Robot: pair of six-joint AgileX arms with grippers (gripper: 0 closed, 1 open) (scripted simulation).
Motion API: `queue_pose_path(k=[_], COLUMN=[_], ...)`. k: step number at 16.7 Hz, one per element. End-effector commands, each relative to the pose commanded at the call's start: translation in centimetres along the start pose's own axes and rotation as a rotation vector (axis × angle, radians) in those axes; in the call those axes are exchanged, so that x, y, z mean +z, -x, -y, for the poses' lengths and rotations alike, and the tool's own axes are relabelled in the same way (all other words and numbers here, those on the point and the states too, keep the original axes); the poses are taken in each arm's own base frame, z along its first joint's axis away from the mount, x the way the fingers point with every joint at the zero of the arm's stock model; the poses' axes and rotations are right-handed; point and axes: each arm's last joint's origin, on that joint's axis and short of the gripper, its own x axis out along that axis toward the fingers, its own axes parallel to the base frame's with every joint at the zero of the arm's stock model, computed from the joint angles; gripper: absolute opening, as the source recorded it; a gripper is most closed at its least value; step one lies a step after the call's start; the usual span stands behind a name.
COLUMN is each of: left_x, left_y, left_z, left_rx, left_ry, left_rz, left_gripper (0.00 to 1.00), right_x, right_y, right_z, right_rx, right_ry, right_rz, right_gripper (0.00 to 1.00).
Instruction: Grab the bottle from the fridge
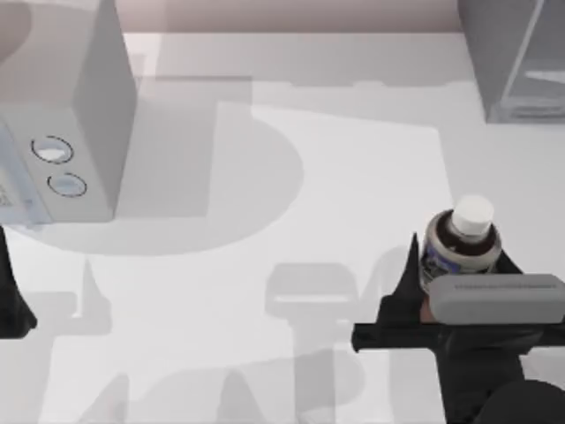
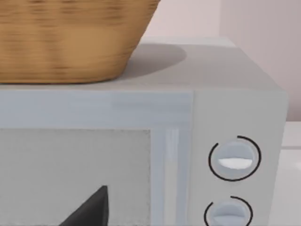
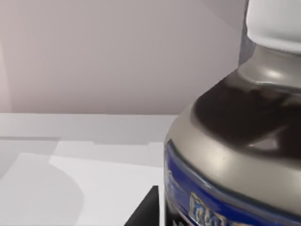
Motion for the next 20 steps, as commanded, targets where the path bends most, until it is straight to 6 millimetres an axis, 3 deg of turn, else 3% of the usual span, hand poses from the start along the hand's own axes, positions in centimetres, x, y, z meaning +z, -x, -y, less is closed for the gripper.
queue_pose_path(k=[3,10,15,20], left_x=[0.0,0.0,0.0,0.0], left_y=[0.0,0.0,0.0,0.0], left_z=[0.0,0.0,0.0,0.0], left_rx=[0.000,0.000,0.000,0.000], left_ry=[0.000,0.000,0.000,0.000], left_rz=[0.000,0.000,0.000,0.000], left_gripper=[1.00,1.00,1.00,1.00], right_x=[-0.4,-3.8,-4.0,-4.0], right_y=[-0.6,-4.6,-5.0,-5.0], right_z=[-0.2,-0.3,-0.2,-0.2], right_rx=[0.002,0.001,0.001,0.001], right_ry=[-0.002,-0.001,-0.003,-0.003], right_rz=[0.001,0.001,0.002,0.002], right_gripper=[0.00,0.00,0.00,0.38])
